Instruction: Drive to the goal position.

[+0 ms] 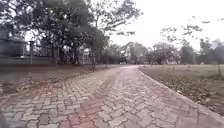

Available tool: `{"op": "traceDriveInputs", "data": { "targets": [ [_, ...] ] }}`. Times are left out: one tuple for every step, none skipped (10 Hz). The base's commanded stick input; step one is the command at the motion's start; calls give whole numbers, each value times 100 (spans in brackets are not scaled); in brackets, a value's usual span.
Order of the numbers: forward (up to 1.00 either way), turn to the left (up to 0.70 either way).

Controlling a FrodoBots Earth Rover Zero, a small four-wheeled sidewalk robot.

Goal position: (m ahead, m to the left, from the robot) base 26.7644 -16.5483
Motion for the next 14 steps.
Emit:
{"op": "traceDriveInputs", "data": {
  "targets": [
    [70, 0],
    [70, 0],
    [70, 0],
    [70, 0],
    [70, 0],
    [70, 0],
    [70, 0],
    [70, -2],
    [70, -2],
    [70, -11],
    [70, -19],
    [70, -15],
    [70, -5],
    [70, 0]
  ]
}}
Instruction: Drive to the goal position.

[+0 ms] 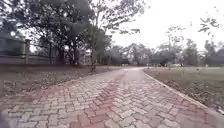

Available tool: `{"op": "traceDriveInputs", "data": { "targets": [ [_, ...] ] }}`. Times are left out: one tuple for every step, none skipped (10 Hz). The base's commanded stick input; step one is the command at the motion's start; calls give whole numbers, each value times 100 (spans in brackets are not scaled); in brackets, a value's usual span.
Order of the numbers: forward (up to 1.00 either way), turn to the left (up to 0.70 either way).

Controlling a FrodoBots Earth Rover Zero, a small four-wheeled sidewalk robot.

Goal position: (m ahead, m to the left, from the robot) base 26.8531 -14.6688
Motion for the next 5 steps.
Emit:
{"op": "traceDriveInputs", "data": {
  "targets": [
    [70, 0],
    [70, 0],
    [70, 0],
    [70, 0],
    [70, 0]
  ]
}}
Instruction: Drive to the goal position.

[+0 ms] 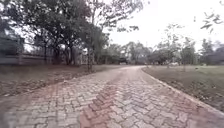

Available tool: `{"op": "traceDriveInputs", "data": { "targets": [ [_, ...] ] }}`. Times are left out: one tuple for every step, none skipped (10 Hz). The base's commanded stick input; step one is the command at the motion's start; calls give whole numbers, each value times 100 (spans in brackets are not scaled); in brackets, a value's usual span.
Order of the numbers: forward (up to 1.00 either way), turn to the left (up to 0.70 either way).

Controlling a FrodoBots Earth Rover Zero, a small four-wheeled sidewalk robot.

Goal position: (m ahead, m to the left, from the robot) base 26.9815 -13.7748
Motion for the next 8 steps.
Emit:
{"op": "traceDriveInputs", "data": {
  "targets": [
    [70, 0],
    [70, 0],
    [70, 0],
    [70, 0],
    [70, 0],
    [70, 0],
    [70, 0],
    [70, 0]
  ]
}}
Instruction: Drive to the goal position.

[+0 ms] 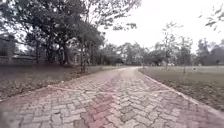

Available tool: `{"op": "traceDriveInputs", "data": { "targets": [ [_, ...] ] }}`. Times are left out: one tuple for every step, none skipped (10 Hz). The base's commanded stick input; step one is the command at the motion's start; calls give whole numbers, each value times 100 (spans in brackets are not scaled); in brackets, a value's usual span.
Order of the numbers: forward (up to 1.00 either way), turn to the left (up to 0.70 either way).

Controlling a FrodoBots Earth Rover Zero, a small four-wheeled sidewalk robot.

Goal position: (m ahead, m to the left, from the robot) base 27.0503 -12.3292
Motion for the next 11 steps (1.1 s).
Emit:
{"op": "traceDriveInputs", "data": {
  "targets": [
    [70, 0],
    [70, 0],
    [70, 0],
    [70, 0],
    [70, 0],
    [70, -2],
    [70, -5],
    [70, -21],
    [70, -13],
    [70, 0],
    [70, 0]
  ]
}}
